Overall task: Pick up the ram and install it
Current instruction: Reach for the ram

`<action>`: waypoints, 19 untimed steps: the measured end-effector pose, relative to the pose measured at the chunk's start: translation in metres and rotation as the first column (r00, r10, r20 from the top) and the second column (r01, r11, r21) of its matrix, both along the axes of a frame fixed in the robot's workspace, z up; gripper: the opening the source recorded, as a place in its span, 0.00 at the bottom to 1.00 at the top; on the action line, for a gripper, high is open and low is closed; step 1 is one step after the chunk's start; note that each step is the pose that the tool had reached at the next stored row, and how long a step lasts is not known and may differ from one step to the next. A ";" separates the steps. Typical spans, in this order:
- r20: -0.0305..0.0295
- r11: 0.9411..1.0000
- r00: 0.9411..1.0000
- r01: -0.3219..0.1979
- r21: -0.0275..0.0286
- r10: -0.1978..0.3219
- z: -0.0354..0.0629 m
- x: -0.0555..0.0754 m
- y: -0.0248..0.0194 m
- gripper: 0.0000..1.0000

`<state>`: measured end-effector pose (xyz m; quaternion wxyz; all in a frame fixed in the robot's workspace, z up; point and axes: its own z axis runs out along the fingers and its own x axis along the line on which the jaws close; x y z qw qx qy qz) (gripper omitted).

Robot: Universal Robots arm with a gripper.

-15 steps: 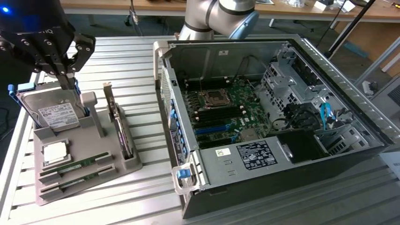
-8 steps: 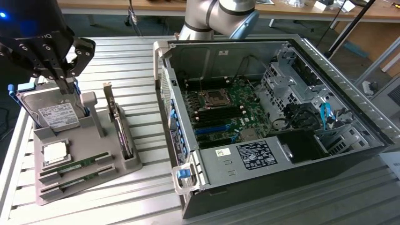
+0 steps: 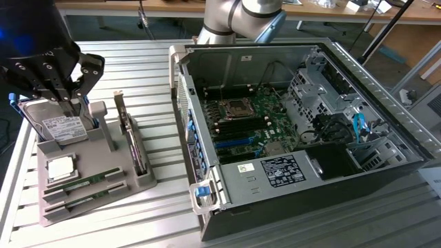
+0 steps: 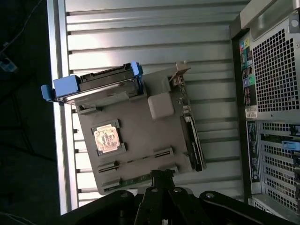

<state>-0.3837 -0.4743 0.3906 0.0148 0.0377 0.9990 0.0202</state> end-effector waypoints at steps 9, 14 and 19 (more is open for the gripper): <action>0.000 1.000 1.000 0.000 0.000 0.000 0.0000 0.000 -0.0212 0.11; 0.000 1.000 1.000 0.000 -0.001 0.000 0.0000 0.000 -0.0264 0.11; 0.000 1.000 1.000 0.000 0.000 0.000 0.0000 0.000 -0.0265 0.11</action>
